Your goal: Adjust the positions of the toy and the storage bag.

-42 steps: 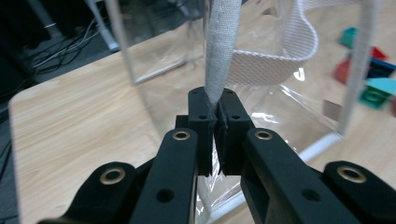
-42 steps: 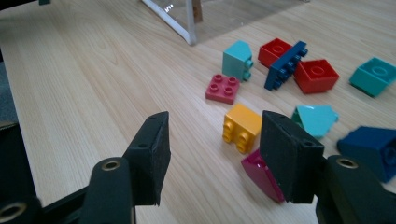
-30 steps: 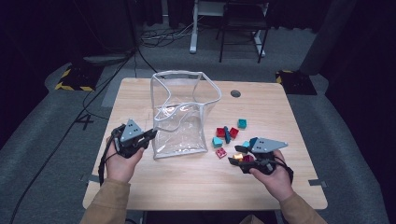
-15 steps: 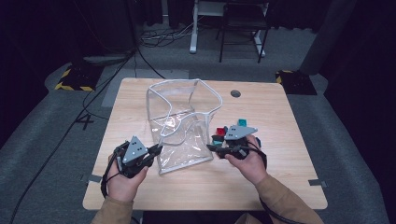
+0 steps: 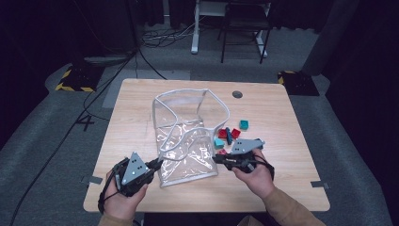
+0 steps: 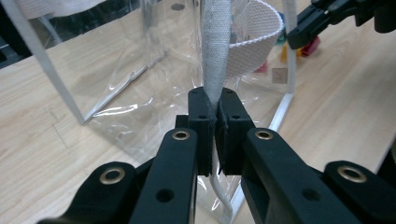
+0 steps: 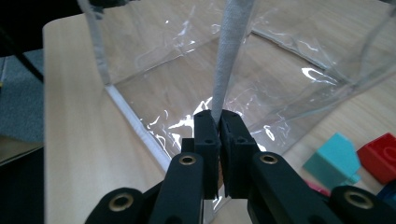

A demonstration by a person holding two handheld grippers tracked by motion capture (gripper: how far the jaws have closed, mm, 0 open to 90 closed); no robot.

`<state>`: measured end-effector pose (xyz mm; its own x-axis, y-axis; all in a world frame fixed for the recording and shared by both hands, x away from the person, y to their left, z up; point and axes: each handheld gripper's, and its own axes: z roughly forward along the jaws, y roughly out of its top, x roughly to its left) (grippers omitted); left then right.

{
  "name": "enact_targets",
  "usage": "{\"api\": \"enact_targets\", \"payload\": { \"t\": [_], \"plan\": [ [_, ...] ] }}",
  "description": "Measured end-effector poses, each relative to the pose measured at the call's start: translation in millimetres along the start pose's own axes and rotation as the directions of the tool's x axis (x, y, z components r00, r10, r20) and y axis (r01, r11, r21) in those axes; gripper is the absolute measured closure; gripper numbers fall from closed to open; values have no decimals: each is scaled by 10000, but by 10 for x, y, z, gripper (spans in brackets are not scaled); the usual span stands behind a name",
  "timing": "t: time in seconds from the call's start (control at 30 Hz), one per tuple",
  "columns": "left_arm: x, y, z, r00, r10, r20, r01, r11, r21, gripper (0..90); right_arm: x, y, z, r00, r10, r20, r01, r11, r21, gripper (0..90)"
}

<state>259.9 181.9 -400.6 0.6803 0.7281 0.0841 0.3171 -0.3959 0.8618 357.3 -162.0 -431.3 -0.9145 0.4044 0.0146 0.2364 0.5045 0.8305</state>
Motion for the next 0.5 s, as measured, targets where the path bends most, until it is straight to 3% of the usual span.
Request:
{"api": "enact_targets", "payload": {
  "t": [0.23,0.5],
  "plan": [
    [-101,-32,-31,9979,277,585,-270,9996,-122,859,274,-172,-277,9993,-231,-308,235,9997,120,861],
    [-237,41,60,9895,719,1253,-701,9974,-186,858,418,-368,-564,9995,-31,-323,35,9999,112,859]
  ]
}}
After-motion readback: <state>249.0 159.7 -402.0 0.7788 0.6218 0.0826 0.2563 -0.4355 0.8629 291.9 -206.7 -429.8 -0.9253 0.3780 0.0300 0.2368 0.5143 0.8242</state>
